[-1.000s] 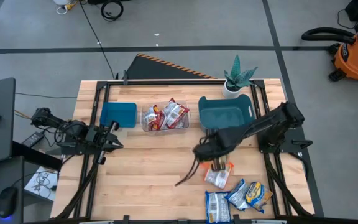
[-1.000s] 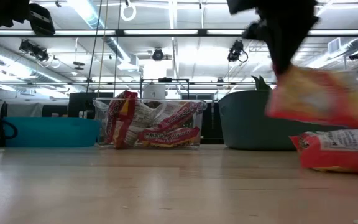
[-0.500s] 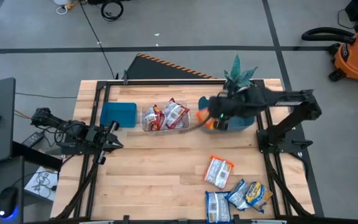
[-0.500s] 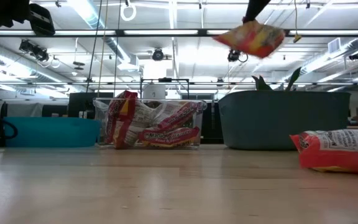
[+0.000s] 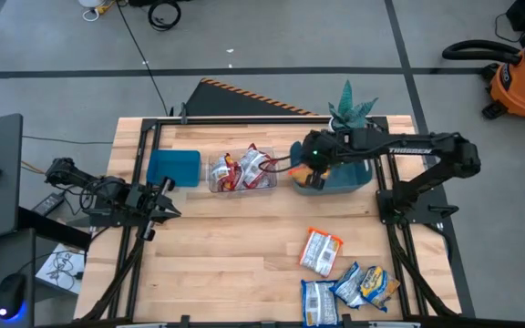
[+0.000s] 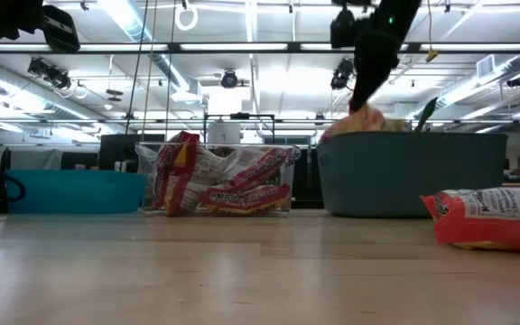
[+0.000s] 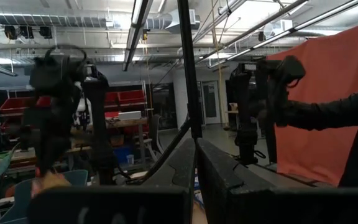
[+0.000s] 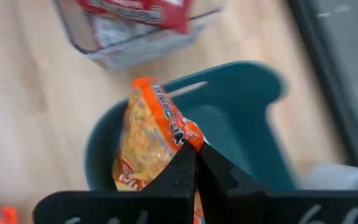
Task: Sort Maruchan noodles
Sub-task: Put the orange noodle pack into the green bin
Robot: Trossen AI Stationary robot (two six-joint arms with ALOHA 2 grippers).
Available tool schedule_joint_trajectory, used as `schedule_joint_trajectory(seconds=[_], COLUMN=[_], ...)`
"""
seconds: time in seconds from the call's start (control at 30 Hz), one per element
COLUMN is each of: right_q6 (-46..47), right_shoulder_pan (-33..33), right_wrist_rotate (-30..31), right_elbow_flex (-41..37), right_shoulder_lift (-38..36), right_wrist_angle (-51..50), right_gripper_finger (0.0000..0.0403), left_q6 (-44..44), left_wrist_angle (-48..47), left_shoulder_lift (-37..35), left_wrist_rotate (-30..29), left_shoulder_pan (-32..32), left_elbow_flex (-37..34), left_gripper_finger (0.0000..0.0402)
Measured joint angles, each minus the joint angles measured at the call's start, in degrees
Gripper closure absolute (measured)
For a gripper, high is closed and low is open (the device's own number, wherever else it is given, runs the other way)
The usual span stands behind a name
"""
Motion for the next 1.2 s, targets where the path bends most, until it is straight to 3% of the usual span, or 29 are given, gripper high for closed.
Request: schedule_joint_trajectory(seconds=[0.17, 0.43, 0.6, 0.8, 0.97, 1.1, 1.2], right_q6=[3.46, 6.32, 6.17, 5.26, 3.58, 1.99, 5.29], right_shoulder_pan=[-3.59, -6.74, -8.01, -9.36, -8.50, -3.60, 3.98], right_wrist_rotate=[-9.19, -11.12, -12.24, -11.78, -11.01, -17.26, -14.87], right_elbow_flex=[-6.61, -12.61, -13.87, -5.76, 2.69, 4.35, 4.35], right_shoulder_lift=[-0.02, -0.09, -0.09, -0.17, -0.28, -0.94, -0.68], right_wrist_angle=[6.73, 8.66, 8.32, -1.52, -10.89, -13.19, -13.22], right_gripper_finger=[0.0393, 0.0387, 0.0355, 0.0288, 0.0257, 0.0254, 0.0256], left_q6=[0.09, 0.11, 0.11, 0.11, 0.09, 0.09, 0.07], left_wrist_angle=[-0.02, -0.01, -0.02, -0.02, -0.02, -0.01, -0.01], left_shoulder_lift=[0.00, 0.00, 0.00, 0.00, 0.00, 0.00, 0.00], left_wrist_rotate=[0.00, 0.00, 0.00, 0.00, 0.00, 0.02, 0.00], left_shoulder_pan=[0.00, 0.00, 0.00, 0.00, 0.00, -0.02, 0.00], left_elbow_flex=[-0.01, -0.01, -0.01, -0.01, -0.01, 0.00, 0.01], left_gripper_finger=[0.0379, 0.0379, 0.0379, 0.0379, 0.0379, 0.0379, 0.0379])
